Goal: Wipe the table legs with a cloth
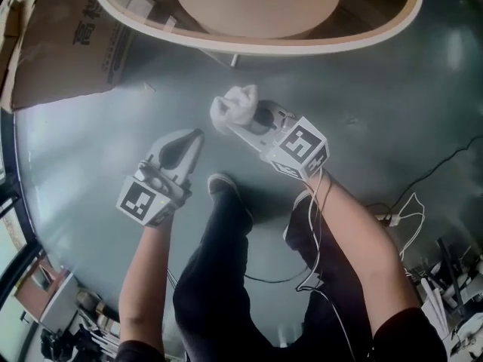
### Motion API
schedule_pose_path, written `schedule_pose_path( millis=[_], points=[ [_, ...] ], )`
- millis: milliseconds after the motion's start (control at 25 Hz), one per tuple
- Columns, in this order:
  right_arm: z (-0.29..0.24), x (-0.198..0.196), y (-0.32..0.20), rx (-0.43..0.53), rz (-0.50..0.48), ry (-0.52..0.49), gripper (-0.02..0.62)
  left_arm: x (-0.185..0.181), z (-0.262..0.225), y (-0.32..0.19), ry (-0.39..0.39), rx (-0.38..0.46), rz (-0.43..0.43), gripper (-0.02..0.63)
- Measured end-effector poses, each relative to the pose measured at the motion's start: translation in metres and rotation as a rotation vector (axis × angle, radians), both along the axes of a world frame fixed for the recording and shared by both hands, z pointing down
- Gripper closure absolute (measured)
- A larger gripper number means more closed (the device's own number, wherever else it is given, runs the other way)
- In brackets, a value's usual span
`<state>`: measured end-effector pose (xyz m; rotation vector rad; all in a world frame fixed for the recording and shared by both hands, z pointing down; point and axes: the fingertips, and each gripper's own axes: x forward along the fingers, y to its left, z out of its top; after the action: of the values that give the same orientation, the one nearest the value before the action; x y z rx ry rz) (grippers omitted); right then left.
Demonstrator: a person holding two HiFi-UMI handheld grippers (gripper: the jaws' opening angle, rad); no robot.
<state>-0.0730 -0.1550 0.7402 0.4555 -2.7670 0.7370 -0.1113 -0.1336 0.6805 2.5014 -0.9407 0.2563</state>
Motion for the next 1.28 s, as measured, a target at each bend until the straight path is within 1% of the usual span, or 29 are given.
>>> schedule_pose_path(
  millis=[120,200,360,480,600,680,800,880,960,1120,1200,1280],
  points=[
    [-0.090,0.013,0.025,-0.032,0.013,-0.014,0.515,0.010,-0.080,0.018,0.031,-0.020,-0.054,0.601],
    [-0.161,0.027,0.039,-0.025,0.011,-0.019,0.515,0.019,-0.136,0.030,0.030,-0.033,-0.075,0.601],
    [-0.309,0.057,0.057,0.058,0.006,-0.010,0.515,0.027,-0.238,0.047,-0.028,-0.059,-0.083,0.601],
    [-0.427,0.094,0.074,0.107,-0.004,-0.028,0.515,0.042,-0.321,0.065,-0.044,-0.071,-0.054,0.601],
    [-0.529,0.132,0.106,0.146,-0.001,-0.034,0.515,0.067,-0.419,0.089,-0.034,-0.046,-0.006,0.601],
    [-0.585,0.148,0.130,0.180,-0.011,-0.034,0.515,0.075,-0.485,0.104,-0.026,0.005,-0.017,0.601],
    [-0.657,0.167,0.150,0.223,0.001,-0.046,0.515,0.085,-0.573,0.119,-0.004,0.097,-0.038,0.601],
    [-0.698,0.175,0.165,0.237,0.028,-0.068,0.515,0.090,-0.621,0.137,0.012,0.148,-0.020,0.601],
    [-0.736,0.173,0.179,0.262,0.043,-0.104,0.515,0.089,-0.661,0.155,0.021,0.195,0.005,0.601],
    [-0.791,0.170,0.202,0.359,0.058,-0.123,0.515,0.088,-0.707,0.190,0.019,0.273,0.049,0.601],
    [-0.814,0.174,0.219,0.396,0.102,-0.126,0.515,0.088,-0.731,0.212,0.048,0.313,0.062,0.601],
    [-0.833,0.176,0.241,0.409,0.154,-0.128,0.515,0.082,-0.752,0.234,0.068,0.346,0.081,0.601]
  ],
)
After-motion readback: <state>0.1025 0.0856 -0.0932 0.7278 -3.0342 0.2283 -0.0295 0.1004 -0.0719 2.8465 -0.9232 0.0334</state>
